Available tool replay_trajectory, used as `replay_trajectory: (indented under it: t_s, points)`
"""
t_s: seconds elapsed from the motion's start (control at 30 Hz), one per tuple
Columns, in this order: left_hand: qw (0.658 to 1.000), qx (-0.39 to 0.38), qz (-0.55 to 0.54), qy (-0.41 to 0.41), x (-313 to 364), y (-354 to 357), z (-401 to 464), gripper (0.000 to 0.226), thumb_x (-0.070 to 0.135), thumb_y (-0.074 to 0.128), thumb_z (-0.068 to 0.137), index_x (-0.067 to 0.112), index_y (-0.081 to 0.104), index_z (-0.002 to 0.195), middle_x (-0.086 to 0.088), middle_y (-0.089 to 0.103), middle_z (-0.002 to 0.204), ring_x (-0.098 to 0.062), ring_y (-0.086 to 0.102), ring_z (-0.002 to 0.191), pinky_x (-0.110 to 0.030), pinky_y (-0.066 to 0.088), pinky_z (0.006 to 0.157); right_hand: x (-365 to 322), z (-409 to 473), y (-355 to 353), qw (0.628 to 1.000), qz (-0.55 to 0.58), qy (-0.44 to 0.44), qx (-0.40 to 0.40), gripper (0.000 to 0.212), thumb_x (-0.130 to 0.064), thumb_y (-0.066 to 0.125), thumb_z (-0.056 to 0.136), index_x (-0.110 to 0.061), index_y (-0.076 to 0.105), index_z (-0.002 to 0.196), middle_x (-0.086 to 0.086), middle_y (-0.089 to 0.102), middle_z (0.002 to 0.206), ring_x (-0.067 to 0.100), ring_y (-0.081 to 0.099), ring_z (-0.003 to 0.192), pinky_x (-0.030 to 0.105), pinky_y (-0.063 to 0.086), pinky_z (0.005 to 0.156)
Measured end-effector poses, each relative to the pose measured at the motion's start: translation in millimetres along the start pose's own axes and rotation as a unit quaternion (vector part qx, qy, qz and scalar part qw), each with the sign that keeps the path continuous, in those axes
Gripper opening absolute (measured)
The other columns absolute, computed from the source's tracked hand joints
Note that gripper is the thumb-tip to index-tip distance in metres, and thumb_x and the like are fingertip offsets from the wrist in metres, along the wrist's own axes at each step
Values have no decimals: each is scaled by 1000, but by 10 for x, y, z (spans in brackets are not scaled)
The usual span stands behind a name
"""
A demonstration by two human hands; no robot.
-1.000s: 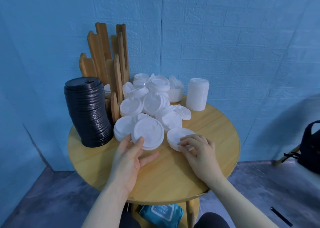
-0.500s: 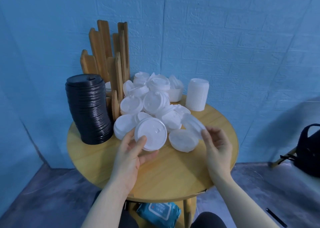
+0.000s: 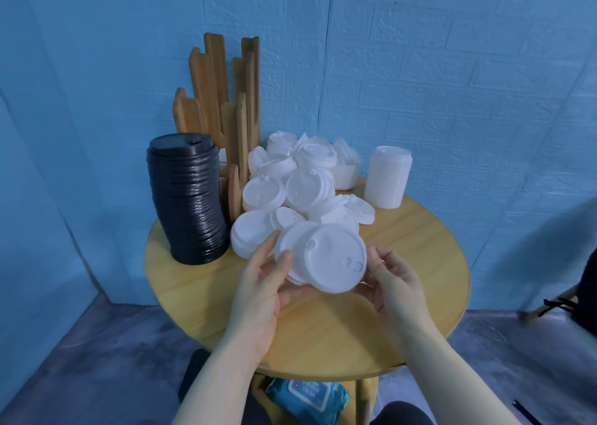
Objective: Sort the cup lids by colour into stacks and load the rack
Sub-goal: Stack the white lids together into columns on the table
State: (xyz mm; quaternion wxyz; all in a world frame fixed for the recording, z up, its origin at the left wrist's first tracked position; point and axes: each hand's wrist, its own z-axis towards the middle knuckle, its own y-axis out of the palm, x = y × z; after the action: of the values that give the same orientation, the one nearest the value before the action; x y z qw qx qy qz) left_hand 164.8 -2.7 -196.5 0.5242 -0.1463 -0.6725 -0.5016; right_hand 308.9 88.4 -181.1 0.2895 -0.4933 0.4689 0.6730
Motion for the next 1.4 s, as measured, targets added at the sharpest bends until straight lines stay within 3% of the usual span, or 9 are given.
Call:
replay_trajectory:
  t_s: [0.2,0.47,0.63,0.73,0.83,0.93,1.23,1.3,1.4]
  points:
    - [1000,-12,28,1,-22,11,6,46,32,65,81,38,60,126,1,66,132,-20,68,110,-37,60,66,96,-2,-16,994,-108,-36,-1,19,-18,52,99,-6,66,95,2,67,77,11,58,66,20,48,54]
    - [994,-58,92,0,3,48,-47,68,34,73,73,32,54,138,4,67,127,-11,69,108,-39,61,78,120,-30,-29,992,-101,-72,9,22,-21,52,97,-4,66,100,8,69,86,16,62,70,26,54,56]
    - [993,-49,109,1,-10,61,-58,64,26,86,72,36,59,129,5,72,118,-10,70,101,-32,59,72,95,-97,12,980,-142,-137,21,22,-27,52,95,-15,71,99,-3,70,82,9,60,64,22,51,54]
    - [996,-21,86,1,-2,48,-48,65,27,86,72,33,60,130,2,73,116,-14,71,101,-35,60,73,97,-142,22,970,-177,-163,-8,26,-35,59,87,-23,70,107,-3,64,96,9,57,70,21,50,61]
    - [997,-17,74,-2,15,42,-47,63,25,85,72,30,62,130,0,74,113,-19,71,99,-38,61,72,131,-137,19,951,-241,-191,-28,30,-22,70,85,-25,67,114,-6,59,108,8,58,80,16,46,71]
    - [997,-33,68,-18,32,39,-42,57,21,81,75,27,64,129,-1,74,109,-22,72,96,-42,61,67,124,-123,14,941,-253,-223,-11,23,-10,69,88,-23,69,106,0,62,108,10,60,82,14,44,71]
    - [998,-25,61,-19,30,46,-65,58,23,74,72,35,64,128,-3,70,119,-28,66,111,-44,61,63,139,-93,-20,932,-255,-257,-9,17,-12,66,90,-23,70,102,-3,64,102,14,59,92,15,43,74]
    - [999,-17,44,-16,30,38,-56,56,23,74,73,33,65,127,-5,65,127,-27,64,115,-46,61,64,112,-53,-70,915,-287,-285,-1,14,-16,65,92,-24,70,103,-7,63,103,13,58,95,14,41,76]
    - [1000,-2,19,-7,17,22,-34,52,21,73,74,34,66,123,-4,62,130,-25,62,117,-46,61,64,64,85,-258,822,-454,-344,-15,23,-36,58,91,-29,66,111,-17,58,110,8,51,105,23,37,87]
